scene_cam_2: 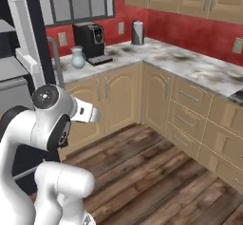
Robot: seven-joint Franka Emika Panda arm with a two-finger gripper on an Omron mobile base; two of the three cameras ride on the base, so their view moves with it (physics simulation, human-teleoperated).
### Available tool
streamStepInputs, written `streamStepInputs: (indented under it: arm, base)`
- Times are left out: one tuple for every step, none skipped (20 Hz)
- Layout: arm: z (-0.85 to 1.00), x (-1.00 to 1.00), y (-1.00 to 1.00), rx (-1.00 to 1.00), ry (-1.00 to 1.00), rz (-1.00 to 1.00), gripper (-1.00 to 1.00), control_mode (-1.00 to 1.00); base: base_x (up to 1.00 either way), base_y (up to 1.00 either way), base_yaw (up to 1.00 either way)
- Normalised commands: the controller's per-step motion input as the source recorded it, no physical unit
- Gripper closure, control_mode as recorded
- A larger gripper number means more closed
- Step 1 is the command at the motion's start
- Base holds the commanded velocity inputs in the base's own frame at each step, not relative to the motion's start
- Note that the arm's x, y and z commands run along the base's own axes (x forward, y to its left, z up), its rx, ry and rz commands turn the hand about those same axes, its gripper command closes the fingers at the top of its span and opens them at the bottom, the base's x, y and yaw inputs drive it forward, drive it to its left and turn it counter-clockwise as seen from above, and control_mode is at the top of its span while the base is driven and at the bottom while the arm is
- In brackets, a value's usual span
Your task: Move the tacos and lemon from the second highest shelf to the top shelf to make space. Then, place the pitcher from the counter on the cleared second highest shelf.
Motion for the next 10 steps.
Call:
streamStepInputs:
  arm:
    - [0.0,0.0,0.0,0.0,0.0,0.0,-1.0,1.0]
    - [0.0,0.0,0.0,0.0,0.0,0.0,-1.0,1.0]
    - [0.0,0.0,0.0,0.0,0.0,0.0,-1.0,1.0]
    - [0.0,0.0,0.0,0.0,0.0,0.0,-1.0,1.0]
    - [0.0,0.0,0.0,0.0,0.0,0.0,-1.0,1.0]
    - [0.0,0.0,0.0,0.0,0.0,0.0,-1.0,1.0]
    - [0.0,0.0,0.0,0.0,0.0,0.0,-1.0,1.0]
    - [0.0,0.0,0.0,0.0,0.0,0.0,-1.0,1.0]
    - [0.0,0.0,0.0,0.0,0.0,0.0,-1.0,1.0]
    - [0.0,0.0,0.0,0.0,0.0,0.0,-1.0,1.0]
  base:
    - [0.24,-0.59,-0.11]
    - [0.28,-0.57,-0.07]
    - [0.29,-0.59,-0.03]
    - [0.29,-0.57,0.0]
    - [0.29,-0.59,0.0]
    - [0.33,-0.55,0.01]
    - [0.34,-0.51,0.07]
    - [0.37,-0.47,0.16]
    - [0.41,-0.45,0.25]
    - [0.42,-0.45,0.32]
